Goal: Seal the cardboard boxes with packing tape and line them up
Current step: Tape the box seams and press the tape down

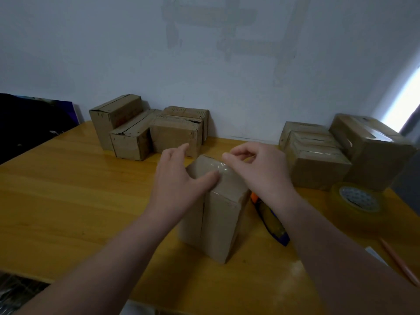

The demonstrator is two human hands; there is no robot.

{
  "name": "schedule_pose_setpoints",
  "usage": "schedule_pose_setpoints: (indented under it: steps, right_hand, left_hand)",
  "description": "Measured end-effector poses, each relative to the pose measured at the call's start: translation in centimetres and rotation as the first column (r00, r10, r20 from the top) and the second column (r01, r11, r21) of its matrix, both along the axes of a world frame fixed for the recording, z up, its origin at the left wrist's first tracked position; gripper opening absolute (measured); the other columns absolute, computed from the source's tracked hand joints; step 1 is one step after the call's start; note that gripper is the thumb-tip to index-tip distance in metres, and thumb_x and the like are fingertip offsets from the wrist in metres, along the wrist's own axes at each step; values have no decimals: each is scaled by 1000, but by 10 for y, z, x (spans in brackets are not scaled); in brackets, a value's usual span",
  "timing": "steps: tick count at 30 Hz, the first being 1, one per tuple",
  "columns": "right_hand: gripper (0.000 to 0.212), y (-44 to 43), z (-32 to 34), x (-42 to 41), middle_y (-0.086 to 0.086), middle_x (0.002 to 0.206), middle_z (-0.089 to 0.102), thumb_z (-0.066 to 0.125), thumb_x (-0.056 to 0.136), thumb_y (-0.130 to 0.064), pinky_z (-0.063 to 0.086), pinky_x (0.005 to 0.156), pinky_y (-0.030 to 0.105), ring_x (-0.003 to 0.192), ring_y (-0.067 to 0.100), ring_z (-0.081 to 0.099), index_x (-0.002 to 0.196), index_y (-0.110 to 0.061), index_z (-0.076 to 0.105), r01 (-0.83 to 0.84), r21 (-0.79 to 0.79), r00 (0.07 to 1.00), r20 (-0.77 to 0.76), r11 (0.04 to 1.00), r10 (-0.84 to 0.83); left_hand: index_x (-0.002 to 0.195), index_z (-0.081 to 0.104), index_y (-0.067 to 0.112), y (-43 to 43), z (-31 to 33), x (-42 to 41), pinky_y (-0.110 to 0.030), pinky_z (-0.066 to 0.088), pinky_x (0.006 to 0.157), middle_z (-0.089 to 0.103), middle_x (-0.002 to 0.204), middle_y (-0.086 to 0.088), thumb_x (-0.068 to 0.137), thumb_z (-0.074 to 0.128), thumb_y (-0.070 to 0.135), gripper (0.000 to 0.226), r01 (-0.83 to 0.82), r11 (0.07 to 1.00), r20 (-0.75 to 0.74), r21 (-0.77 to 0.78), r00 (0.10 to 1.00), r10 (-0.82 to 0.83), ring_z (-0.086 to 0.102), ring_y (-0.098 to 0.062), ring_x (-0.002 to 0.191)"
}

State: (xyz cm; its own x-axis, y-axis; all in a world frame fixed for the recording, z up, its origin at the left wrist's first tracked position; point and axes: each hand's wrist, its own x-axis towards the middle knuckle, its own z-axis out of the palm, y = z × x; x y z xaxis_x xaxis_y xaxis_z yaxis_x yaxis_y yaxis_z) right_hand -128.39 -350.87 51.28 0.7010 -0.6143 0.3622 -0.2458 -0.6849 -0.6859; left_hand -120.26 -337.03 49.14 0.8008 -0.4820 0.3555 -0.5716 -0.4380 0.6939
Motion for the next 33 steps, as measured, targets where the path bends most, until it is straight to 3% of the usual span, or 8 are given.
schedule_pose_setpoints:
  steps: [4,9,14,20,23,25,29,33]
  right_hand:
    - [12,4,-3,7,-17,70,59,65,88,-30,40,58,13,69,-2,54,77,-28,67,54,-64,998,38,996,-51]
    - [16,9,-7,9,-17,67,56,61,91,-29,31,54,6,65,-3,52,76,-27,65,79,-84,995,59,993,-74]
    - [15,9,-8,9,-17,67,55,59,93,-30,30,52,6,64,-4,51,78,-28,64,90,-86,994,67,992,-84]
    - [16,8,-6,8,-14,69,61,59,91,-29,38,57,11,68,-1,55,77,-25,66,41,-56,997,62,998,-37]
    - [36,6,0,10,4,80,70,52,93,-40,52,72,33,79,13,63,84,-11,71,-31,68,999,28,997,29]
    - [51,4,8,13,16,89,70,49,92,-48,51,82,44,87,26,64,90,-2,71,-80,128,997,-7,989,81]
    - [43,3,27,27,-1,86,70,57,88,-52,50,74,32,84,14,63,90,-14,76,-166,21,950,-264,986,165]
    - [29,5,37,44,-6,93,68,67,84,-46,46,74,25,88,9,59,94,-21,76,-231,-16,908,-363,973,210]
  left_hand:
    - [143,42,22,2,-4,6,-26,34,100,44,140,8,84,55,58,70,102,990,71,101,991,-110,38,-9,125]
    - [146,34,29,6,-1,8,-32,31,105,36,148,14,82,22,64,75,85,945,229,316,960,-163,27,-12,134]
    - [145,38,28,3,2,7,-24,32,92,38,144,12,81,8,63,79,67,930,377,362,902,-212,22,-10,131]
    - [126,62,19,6,-6,2,-14,29,81,60,116,5,89,23,52,63,137,980,431,146,883,-188,36,-5,107]
    - [108,71,13,5,-14,2,-7,30,76,65,97,1,92,37,38,46,139,990,483,7,866,-125,45,-6,92]
    - [95,72,11,3,-17,0,-13,33,71,62,86,-2,93,41,32,37,153,987,504,-55,858,-105,48,-10,82]
    - [78,65,7,1,-19,-3,-23,34,60,53,73,-3,94,43,30,36,164,980,520,-114,851,-82,44,-13,69]
    - [74,62,10,1,-19,-4,-14,30,58,46,72,3,94,43,31,35,155,980,515,-123,854,-71,36,-6,67]
